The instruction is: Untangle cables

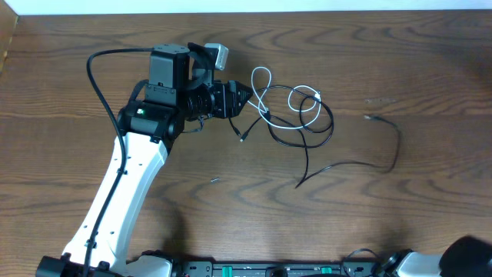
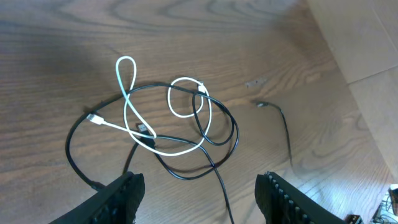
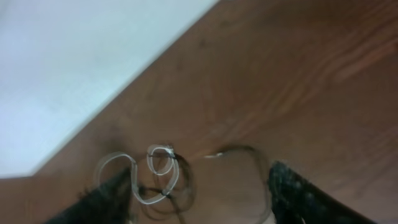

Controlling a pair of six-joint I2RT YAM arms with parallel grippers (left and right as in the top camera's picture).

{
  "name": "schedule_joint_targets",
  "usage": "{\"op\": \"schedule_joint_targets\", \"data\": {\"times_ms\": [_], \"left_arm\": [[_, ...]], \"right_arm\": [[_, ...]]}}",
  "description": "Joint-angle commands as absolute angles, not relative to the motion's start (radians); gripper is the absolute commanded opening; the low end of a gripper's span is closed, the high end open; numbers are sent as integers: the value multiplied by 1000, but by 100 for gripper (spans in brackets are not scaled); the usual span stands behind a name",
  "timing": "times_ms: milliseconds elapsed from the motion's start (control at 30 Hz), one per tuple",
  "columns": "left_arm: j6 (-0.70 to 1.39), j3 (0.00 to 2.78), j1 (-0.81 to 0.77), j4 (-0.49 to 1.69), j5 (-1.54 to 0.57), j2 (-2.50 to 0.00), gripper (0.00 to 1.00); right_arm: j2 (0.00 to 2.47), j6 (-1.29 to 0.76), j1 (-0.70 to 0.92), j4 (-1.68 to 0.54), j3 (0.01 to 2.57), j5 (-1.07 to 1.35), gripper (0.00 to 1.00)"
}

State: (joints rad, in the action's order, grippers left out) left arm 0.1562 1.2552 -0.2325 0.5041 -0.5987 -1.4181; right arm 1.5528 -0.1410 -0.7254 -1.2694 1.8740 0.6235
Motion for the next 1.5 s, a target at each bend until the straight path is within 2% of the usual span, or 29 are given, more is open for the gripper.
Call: {"op": "schedule_joint_targets", "data": {"times_ms": [0,267,533,667,867,1100,1467], "left_arm": [[142,1274,-229,514,-590,-1426,62],[137,1274,-229,512,-577,-1426,63],[136,1274,-227,523,-480,-1426,63],[149,1274,-210,523,-477,-1426,63],[204,1274,-158,542,-477,-1426,63],[204,1274,-136,572,-477,-1426,63],[204,1274,-136,587,-477,-1426,63]], "right_arm": [[1598,-86,-725,-1302,1876,604,72],[1626,-6,-586,-1451,1874,521,75],[1629,163,-288,-1498,1829,522,77],[1630,229,-147,-1438,1766,521,81],[1644,294,36,-1202,1601,487,89],[1773,352,205,-1018,1541,492,87],[2064,455,324,-1033,1544,580,72]]}}
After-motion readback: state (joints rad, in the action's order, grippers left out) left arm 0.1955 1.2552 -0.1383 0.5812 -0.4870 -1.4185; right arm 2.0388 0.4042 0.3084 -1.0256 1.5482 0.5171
